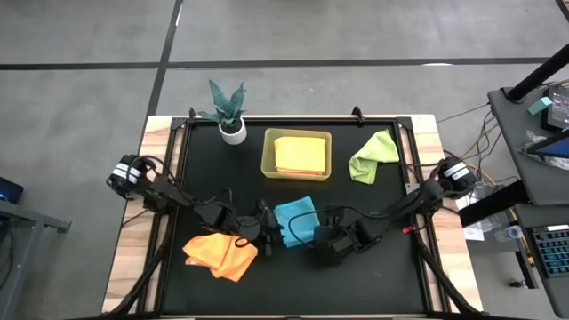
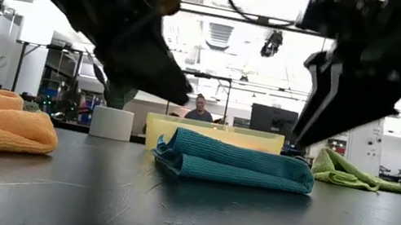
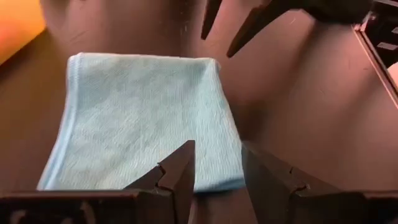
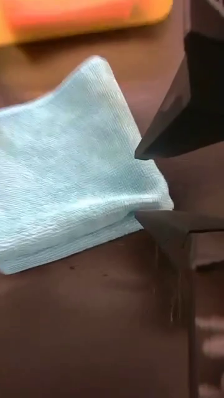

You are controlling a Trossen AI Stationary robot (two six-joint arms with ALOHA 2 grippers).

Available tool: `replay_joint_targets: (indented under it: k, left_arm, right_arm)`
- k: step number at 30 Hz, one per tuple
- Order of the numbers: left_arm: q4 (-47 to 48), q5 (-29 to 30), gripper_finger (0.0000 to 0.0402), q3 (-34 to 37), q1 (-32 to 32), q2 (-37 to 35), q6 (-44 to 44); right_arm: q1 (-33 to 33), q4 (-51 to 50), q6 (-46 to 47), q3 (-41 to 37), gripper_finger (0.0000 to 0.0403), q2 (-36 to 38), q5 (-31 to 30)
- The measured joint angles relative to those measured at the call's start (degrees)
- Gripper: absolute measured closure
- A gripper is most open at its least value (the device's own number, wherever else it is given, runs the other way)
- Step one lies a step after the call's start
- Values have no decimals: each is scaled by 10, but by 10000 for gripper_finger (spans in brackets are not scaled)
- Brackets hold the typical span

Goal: Fold microfiber towels
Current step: Fold the blue towel on the table

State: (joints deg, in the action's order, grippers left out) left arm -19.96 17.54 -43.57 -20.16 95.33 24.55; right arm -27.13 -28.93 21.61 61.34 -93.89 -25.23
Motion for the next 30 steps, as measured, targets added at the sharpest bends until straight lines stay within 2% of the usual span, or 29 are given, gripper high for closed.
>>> replay_joint_targets:
  k: [4, 7, 15, 19, 22, 30]
  left_arm:
    - [-3, 3, 286, -32, 0, 37, -26]
    - [-4, 5, 286, -55, 0, 73, -41]
    - [-3, 5, 286, -92, 0, 136, -41]
    - [-5, -1, 286, -97, -1, 149, -27]
    - [-5, -1, 286, -99, -1, 161, -25]
    - [-10, -23, 286, -98, -2, 169, -11]
  right_arm:
    - [-1, 15, -25, -7, 265, 30, -28]
    - [-1, 80, -50, -34, 284, 43, -59]
    - [14, 421, -106, -174, 385, 24, -55]
    - [26, 555, -99, -227, 392, -7, -16]
    - [30, 582, -75, -241, 392, -33, 1]
    - [30, 534, -27, -248, 392, -55, 1]
